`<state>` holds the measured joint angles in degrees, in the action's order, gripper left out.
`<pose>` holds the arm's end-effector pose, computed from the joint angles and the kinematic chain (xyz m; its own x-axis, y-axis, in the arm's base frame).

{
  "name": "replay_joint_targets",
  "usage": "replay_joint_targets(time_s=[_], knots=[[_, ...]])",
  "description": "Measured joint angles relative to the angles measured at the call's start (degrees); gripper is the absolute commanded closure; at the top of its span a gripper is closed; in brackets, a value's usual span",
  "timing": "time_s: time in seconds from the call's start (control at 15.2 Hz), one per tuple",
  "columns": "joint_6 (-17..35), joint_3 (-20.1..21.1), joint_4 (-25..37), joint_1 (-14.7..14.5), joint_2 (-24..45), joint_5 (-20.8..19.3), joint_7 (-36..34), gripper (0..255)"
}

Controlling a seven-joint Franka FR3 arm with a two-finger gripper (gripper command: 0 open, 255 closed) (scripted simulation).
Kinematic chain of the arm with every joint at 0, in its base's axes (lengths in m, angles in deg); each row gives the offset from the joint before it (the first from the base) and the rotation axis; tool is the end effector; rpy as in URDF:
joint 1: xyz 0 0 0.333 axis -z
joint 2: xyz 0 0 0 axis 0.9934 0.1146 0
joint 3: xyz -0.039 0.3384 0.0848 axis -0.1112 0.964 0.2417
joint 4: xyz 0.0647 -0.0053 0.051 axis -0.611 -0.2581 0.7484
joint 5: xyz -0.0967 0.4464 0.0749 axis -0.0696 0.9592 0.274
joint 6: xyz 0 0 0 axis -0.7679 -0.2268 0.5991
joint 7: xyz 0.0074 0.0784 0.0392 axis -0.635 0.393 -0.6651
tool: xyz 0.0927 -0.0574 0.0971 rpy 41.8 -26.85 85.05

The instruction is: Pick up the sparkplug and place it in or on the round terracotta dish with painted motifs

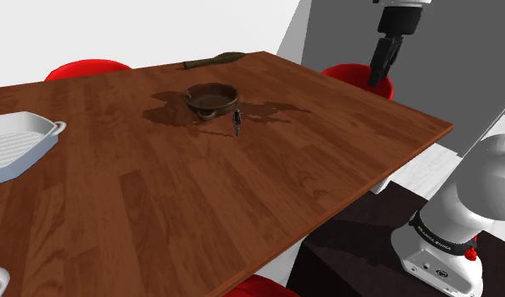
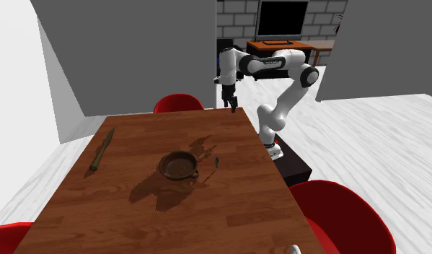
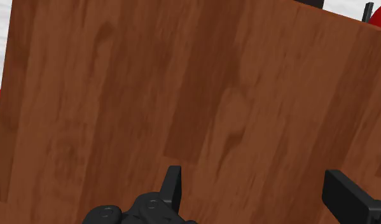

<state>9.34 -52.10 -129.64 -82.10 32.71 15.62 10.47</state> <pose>0.3516 -0.0121 0.5813 0.9896 0.1338 -0.0536 0.1291 -0.9881 -0.0833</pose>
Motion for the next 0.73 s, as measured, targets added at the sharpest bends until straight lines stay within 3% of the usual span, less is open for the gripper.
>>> replay_joint_targets(time_s=[0.26,0.73], knots=[[3.8,3.5,-3.8,0.1,-3.7,2.4,-5.5,0],[17.8,17.5,-13.0,0.4,-11.9,10.3,-24.7,0]])
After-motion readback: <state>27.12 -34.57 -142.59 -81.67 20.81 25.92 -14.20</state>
